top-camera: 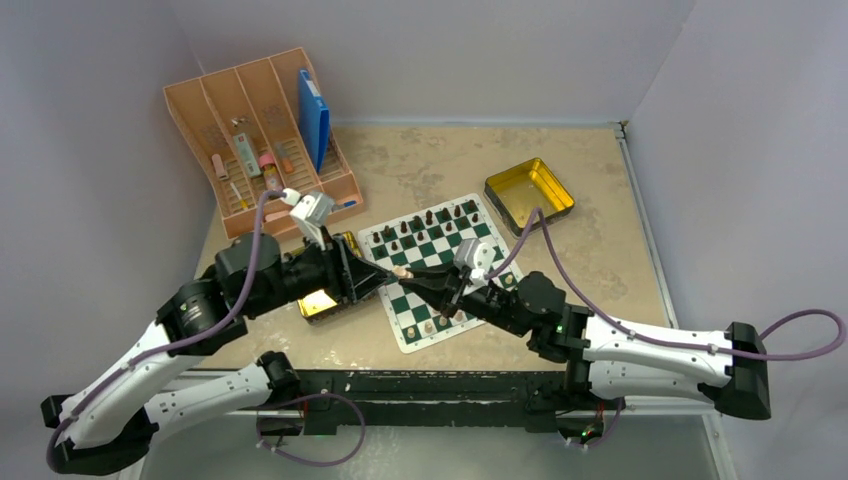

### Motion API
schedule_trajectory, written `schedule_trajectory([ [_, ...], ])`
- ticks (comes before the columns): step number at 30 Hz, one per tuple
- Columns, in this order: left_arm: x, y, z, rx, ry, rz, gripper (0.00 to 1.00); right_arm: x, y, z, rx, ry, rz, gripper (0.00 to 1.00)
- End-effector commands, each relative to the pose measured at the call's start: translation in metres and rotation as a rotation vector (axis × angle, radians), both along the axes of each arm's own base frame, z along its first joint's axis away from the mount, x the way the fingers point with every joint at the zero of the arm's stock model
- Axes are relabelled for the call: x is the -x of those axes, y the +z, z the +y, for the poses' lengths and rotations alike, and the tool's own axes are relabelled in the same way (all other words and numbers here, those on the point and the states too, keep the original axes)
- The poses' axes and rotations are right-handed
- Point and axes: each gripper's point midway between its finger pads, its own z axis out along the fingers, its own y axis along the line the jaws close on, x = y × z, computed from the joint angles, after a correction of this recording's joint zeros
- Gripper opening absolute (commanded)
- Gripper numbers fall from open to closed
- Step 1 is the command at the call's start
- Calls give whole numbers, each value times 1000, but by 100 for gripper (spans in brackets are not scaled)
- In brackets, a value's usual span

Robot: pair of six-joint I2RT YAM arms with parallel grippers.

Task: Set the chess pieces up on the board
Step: Place the chess piece on the chessboard.

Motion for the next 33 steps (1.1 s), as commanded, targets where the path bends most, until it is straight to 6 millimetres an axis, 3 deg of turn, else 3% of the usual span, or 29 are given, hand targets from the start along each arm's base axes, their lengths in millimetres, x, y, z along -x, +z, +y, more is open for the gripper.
schedule_trajectory([
  [1, -11, 26, -15, 80, 1, -57, 42, 1, 25, 8, -85, 14, 30, 0],
  [10, -20, 12, -26, 40, 10, -11, 29, 0, 20, 10, -81, 9, 53, 0],
  [26, -16, -15, -24, -12, 21, 76, 29, -10, 18, 2, -73, -60, 75, 0],
  [33, -22, -17, -17, -35, 67, 75, 38, -9, 13, 5, -61, -48, 87, 0],
])
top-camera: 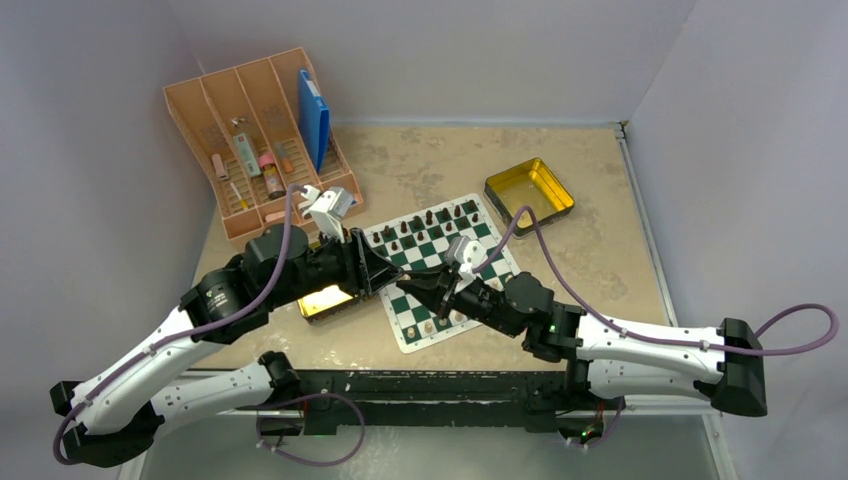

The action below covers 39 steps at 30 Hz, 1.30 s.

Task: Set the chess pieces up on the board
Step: Place the chess piece on the chessboard.

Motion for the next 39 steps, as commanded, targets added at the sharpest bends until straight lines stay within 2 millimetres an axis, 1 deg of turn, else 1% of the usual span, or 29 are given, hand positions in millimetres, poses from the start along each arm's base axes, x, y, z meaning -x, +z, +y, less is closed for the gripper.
schedule_trajectory([
  [1, -3, 5, 3, 9, 27, -7, 38, -2, 41, -3, -112, -20, -16, 0],
  [6, -2, 4, 2, 15, 20, -8, 37, -1, 45, -2, -135, -14, -18, 0],
  [8, -2, 7, 2, 32, 19, -19, 32, 0, 47, -2, -140, -5, -24, 0],
  [10, -2, 12, 1, 56, 15, -38, 25, 0, 46, -2, -140, -4, -23, 0],
  [14, 3, 20, -5, 93, -33, -60, 17, -1, 42, -4, -136, -17, -13, 0],
  [16, 4, 19, -7, 96, -45, -62, 12, -2, 40, -6, -133, -25, -10, 0],
  [18, 5, 18, -9, 90, -55, -60, 4, -2, 39, -7, -132, -28, -9, 1],
  [19, 6, 17, -10, 86, -63, -62, 0, -2, 39, -8, -131, -32, -8, 4],
  [20, 6, 17, -11, 84, -71, -66, 0, -3, 38, -10, -128, -38, -3, 9],
  [21, 6, 16, -12, 77, -79, -74, 0, -4, 36, -11, -128, -46, 7, 19],
  [22, 5, 16, -13, 71, -87, -86, 0, -3, 34, -11, -126, -40, 24, 32],
  [24, 2, 14, -14, 49, -95, -122, 0, 4, 33, -13, -133, -11, 45, 50],
  [28, -9, 7, -15, -42, -85, -162, 0, 9, 49, -28, -206, -9, 58, 75],
  [30, -13, 6, -13, -65, -77, -181, 0, 8, 54, -38, -238, -31, 90, 97],
  [31, -14, 6, -13, -64, -72, -193, 0, 7, 58, -45, -258, -51, 115, 98],
  [33, -17, -1, -16, -66, -86, -231, 0, 8, 64, -57, -298, -69, 178, 99],
  [34, -18, -5, -19, -69, -94, -238, 0, 2, 70, -65, -322, -116, 210, 99],
  [37, -21, -23, -30, -116, -149, -247, 0, -16, 92, -94, -397, -268, 310, 99],
  [39, -27, -38, -37, -163, -162, -236, 0, -20, 110, -110, -423, -327, 337, 99],
])
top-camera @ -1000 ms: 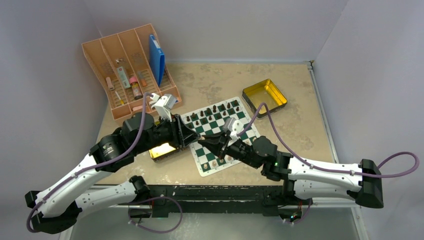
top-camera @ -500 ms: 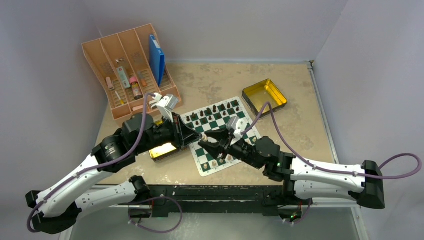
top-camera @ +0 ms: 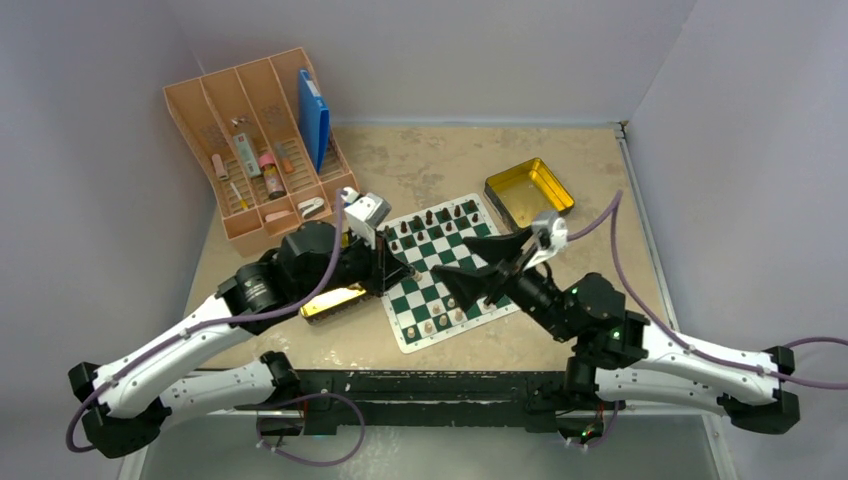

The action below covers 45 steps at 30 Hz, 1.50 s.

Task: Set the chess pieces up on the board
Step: Place the chess piece on the chessboard.

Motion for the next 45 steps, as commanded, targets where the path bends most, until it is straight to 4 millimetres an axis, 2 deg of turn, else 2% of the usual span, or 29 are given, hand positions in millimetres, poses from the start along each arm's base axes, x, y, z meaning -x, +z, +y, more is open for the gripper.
schedule_trajectory([
  [1, -15, -12, -22, -53, -56, -74, 0, -19, 56, -45, -137, -185, 133, 99],
  [4, -27, -30, -41, -97, -85, -65, 0, -16, 81, -62, -180, -194, 150, 99],
  [9, -44, -63, -81, -142, -134, 1, 0, -14, 107, -93, -263, -236, 179, 99],
  [15, -59, -88, -119, -133, -180, -15, 0, -10, 118, -109, -288, -233, 180, 99],
  [18, -66, -103, -130, -170, -164, -22, 0, -9, 119, -113, -297, -237, 174, 99],
  [22, -65, -124, -147, -198, -164, -17, 0, -10, 118, -118, -266, -258, 173, 99],
  [30, -63, -142, -177, -267, -186, -7, 0, -5, 119, -137, -321, -253, 197, 99],
  [38, -65, -154, -196, -312, -192, -17, 0, 6, 141, -172, -445, -241, 168, 99],
  [45, -62, -163, -214, -360, -232, -34, 0, 8, 140, -174, -448, -227, 168, 99],
])
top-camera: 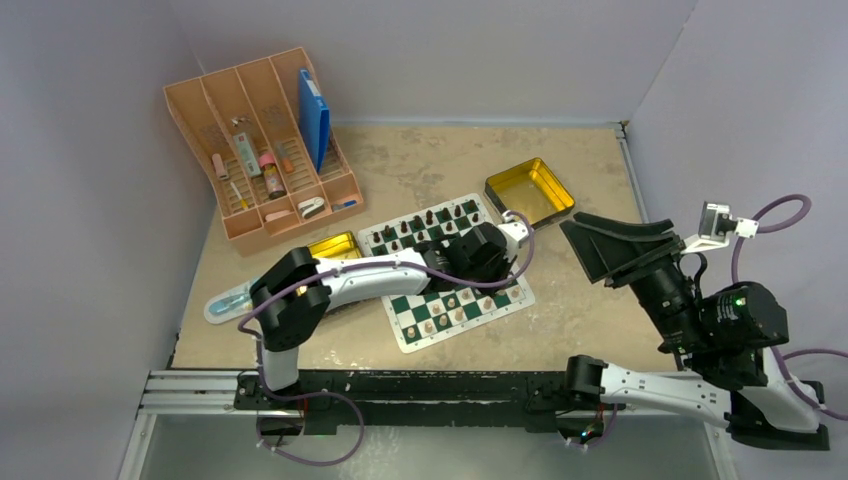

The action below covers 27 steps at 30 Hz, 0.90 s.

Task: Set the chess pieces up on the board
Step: Place the chess piece on the chessboard.

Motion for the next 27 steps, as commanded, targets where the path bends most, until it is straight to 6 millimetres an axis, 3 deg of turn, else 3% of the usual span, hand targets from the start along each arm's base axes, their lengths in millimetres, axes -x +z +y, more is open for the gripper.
schedule_trajectory([
  [1, -6, 17, -18, 5, -20, -70, 0, 7, 19, -17, -91, 13, -20, 99],
  [17, -6, -28, -27, -80, -70, -115, 0, 14, 21, -21, -125, 44, -42, 99],
  [27, -1, -38, -34, -84, -104, -124, 0, 15, 20, -20, -99, 46, -70, 99],
])
